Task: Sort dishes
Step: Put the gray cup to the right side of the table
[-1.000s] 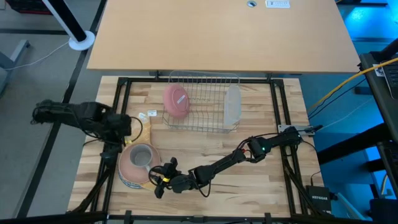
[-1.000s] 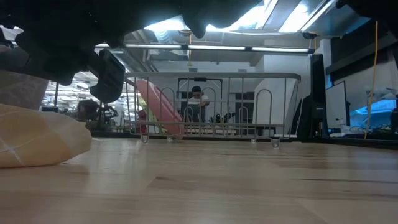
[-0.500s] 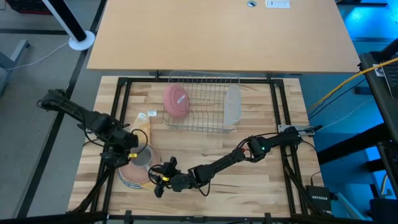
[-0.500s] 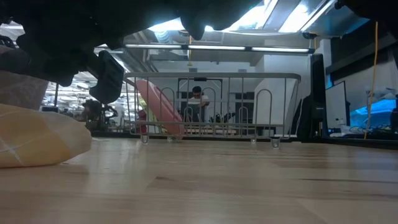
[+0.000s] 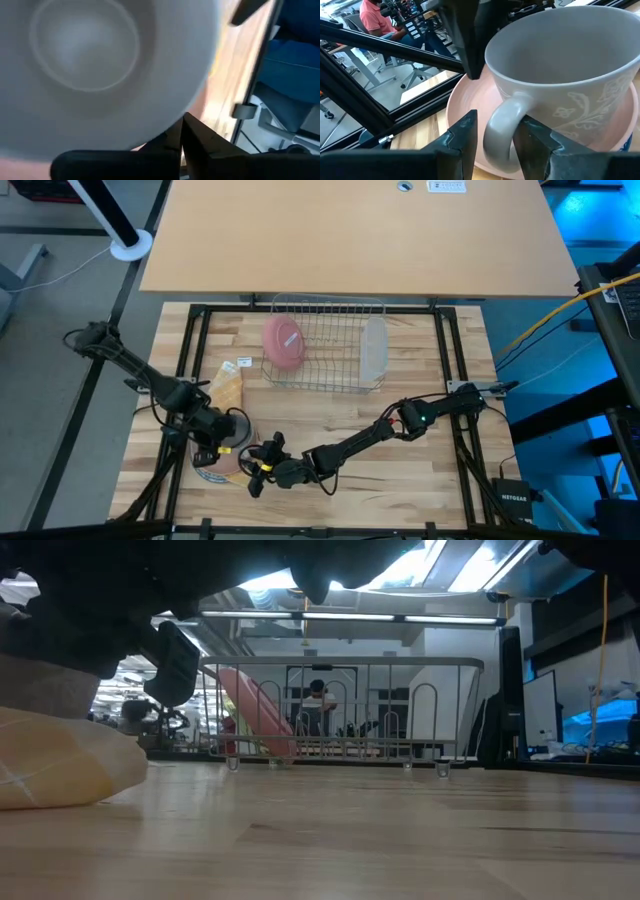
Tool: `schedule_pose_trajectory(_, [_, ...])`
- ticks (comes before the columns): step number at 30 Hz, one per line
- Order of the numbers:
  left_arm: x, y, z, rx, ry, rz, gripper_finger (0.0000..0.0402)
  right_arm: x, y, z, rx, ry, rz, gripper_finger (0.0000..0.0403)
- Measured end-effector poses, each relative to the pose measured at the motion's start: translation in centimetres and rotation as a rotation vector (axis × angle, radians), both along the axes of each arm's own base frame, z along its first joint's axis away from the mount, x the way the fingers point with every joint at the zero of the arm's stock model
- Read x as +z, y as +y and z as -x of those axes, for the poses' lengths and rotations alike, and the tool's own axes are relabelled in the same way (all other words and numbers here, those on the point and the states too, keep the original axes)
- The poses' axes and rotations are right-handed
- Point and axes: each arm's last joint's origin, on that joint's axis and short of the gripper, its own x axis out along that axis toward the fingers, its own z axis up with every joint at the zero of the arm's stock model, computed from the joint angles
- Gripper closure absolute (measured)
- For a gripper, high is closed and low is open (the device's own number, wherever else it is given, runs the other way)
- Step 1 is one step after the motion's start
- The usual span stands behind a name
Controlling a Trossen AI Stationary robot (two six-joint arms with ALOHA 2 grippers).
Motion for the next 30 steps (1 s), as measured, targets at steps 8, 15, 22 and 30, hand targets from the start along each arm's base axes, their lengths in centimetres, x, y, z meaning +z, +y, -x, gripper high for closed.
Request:
schedule_pose_trajectory(8, [0.2, -0.7, -0.1, -0.007, -0.037, 0.033, 0.04, 0.0, -0.3, -0.2, 0.004, 0.001, -0.002, 0.0282])
schedule_pose_trajectory(15, [0.7, -0.9, 0.5, -0.011, -0.049, 0.055, 0.04, -0.1, -0.5, -0.3, 0.019, 0.004, -0.029, 0.0339])
schedule_pose_trajectory(22, [1.4, -0.9, 1.2, -0.006, -0.071, 0.087, 0.04, 0.0, -0.5, -0.3, 0.019, 0.0, -0.03, 0.0344])
schedule_pose_trajectory(30, [3.0, -0.2, 2.3, 0.002, -0.177, 0.126, 0.0401, 0.1, -0.5, -0.3, 0.006, -0.013, -0.026, 0.0344])
